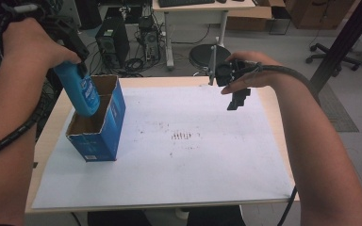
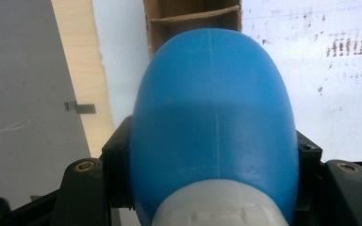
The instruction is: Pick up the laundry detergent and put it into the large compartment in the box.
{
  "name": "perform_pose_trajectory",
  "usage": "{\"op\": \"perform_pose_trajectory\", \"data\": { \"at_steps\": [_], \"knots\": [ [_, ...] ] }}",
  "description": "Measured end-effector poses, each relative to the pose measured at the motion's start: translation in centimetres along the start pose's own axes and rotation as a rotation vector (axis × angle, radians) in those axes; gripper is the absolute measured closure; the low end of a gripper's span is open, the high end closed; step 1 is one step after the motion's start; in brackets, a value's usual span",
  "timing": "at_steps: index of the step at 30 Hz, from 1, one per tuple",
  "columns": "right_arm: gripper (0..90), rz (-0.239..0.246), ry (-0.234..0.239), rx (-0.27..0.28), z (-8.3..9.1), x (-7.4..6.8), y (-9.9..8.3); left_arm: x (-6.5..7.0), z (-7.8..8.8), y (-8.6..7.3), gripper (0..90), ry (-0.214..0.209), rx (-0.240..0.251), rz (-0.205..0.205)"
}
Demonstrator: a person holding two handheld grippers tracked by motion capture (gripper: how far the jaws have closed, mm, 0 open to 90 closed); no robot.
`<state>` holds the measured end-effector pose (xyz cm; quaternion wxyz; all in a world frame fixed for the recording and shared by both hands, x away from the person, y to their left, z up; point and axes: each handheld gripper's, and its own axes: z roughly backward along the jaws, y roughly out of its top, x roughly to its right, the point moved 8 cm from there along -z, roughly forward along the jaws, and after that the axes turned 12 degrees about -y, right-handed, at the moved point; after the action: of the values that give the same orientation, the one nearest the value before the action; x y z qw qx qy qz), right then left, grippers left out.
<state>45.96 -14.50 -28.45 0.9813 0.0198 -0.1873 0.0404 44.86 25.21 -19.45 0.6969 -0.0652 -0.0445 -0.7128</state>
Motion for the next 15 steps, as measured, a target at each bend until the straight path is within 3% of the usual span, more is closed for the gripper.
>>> {"op": "perform_pose_trajectory", "data": {
  "at_steps": [15],
  "knots": [
    [7.1, 0.005, -0.001, 0.001, 0.0, 0.0, 0.4, -1.1, -3.9, 0.2, 37.9, -0.001, -0.032, -0.004]
  ]
}}
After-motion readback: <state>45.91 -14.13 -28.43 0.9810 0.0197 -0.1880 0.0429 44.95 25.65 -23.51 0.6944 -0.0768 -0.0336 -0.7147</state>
